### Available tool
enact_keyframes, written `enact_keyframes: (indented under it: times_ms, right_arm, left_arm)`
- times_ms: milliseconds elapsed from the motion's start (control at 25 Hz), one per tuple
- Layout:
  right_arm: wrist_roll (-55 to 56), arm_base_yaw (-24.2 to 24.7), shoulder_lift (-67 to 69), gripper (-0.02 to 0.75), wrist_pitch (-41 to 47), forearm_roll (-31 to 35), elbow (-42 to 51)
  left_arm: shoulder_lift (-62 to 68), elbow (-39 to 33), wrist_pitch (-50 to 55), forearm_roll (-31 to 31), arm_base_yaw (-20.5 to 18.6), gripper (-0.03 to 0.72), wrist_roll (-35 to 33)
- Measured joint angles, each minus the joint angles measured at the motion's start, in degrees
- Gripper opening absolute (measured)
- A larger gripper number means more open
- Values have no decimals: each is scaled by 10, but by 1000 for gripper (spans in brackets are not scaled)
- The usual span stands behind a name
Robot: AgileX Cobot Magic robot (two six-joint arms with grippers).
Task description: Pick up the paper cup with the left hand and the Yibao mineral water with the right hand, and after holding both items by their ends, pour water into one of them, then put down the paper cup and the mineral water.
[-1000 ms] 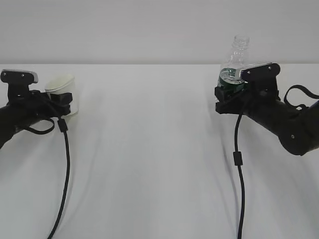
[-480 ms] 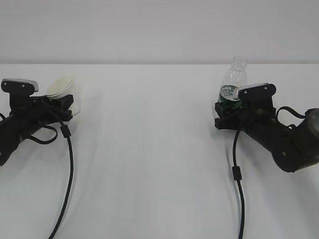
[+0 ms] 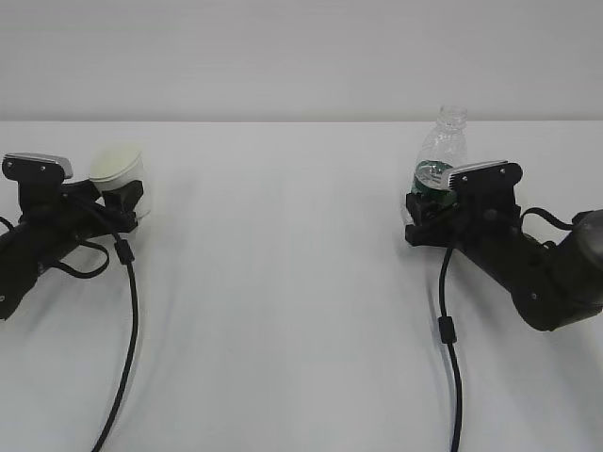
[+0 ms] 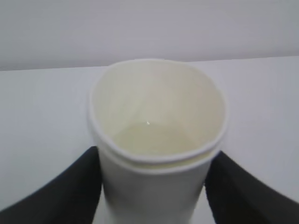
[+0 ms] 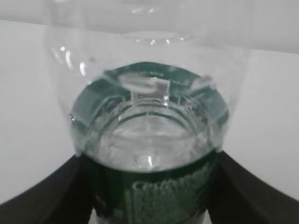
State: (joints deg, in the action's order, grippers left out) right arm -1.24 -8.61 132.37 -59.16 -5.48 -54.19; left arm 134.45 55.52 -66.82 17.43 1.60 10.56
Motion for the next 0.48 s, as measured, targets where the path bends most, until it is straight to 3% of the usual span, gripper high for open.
enact_keyframes:
  times_ms: [80,160,240,480]
  right_arm:
    - [0,0,1,495,-1,0,0]
    - [0,0,3,589,3,0,0]
    - [0,0,5,636,13,-2,0]
    - [4,0,5,657,14,-14,2]
  left_arm:
    - [4,0,24,2,0,541,0]
    - [11,0,52,5,0,577,-2]
    - [11,0,57,6,0,588,-1]
    - [11,0,57,7,0,594,-1]
